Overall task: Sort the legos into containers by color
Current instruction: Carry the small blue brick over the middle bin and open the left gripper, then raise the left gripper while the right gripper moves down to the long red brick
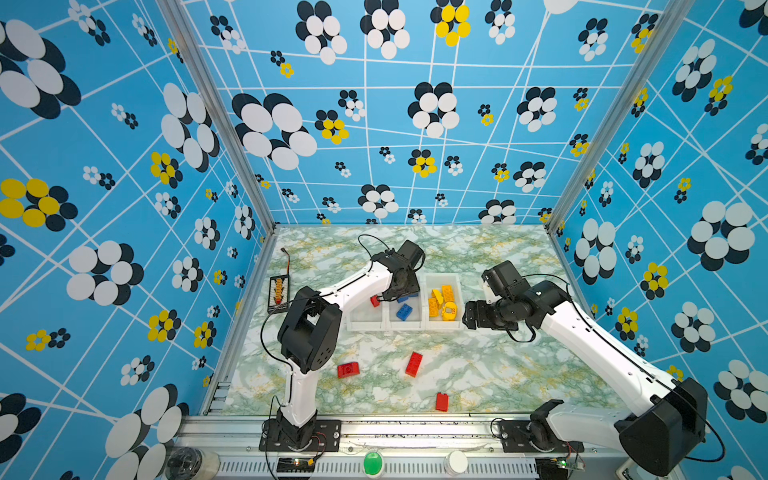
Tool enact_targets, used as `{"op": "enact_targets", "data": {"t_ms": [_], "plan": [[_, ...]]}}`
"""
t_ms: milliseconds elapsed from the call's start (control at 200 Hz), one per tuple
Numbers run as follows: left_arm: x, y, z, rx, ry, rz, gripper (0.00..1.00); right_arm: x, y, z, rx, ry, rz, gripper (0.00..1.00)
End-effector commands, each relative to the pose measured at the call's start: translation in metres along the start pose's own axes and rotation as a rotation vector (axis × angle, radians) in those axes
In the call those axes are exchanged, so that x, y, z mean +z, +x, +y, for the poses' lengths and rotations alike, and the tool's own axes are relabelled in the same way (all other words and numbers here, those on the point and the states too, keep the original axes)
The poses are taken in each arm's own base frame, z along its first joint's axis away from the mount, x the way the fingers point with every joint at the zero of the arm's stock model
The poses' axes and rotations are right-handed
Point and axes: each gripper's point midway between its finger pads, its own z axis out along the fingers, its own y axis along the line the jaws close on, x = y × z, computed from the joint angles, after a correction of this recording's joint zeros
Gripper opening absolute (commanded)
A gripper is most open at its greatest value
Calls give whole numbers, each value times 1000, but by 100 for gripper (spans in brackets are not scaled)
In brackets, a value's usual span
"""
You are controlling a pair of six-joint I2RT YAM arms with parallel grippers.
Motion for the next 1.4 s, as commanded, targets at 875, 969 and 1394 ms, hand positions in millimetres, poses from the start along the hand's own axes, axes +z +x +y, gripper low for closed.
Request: {"op": "enact_targets", "data": {"t_ms": [875, 969, 1394], "plan": [[-77, 11, 40, -63, 79, -112, 85, 34, 55, 70, -217, -124, 118, 89], [-85, 15, 52, -78, 76, -122, 86, 41, 59, 81, -230, -126, 129, 89], [-113, 26, 114, -142, 55, -150, 89, 76, 83, 129, -173, -76, 184, 88]]}}
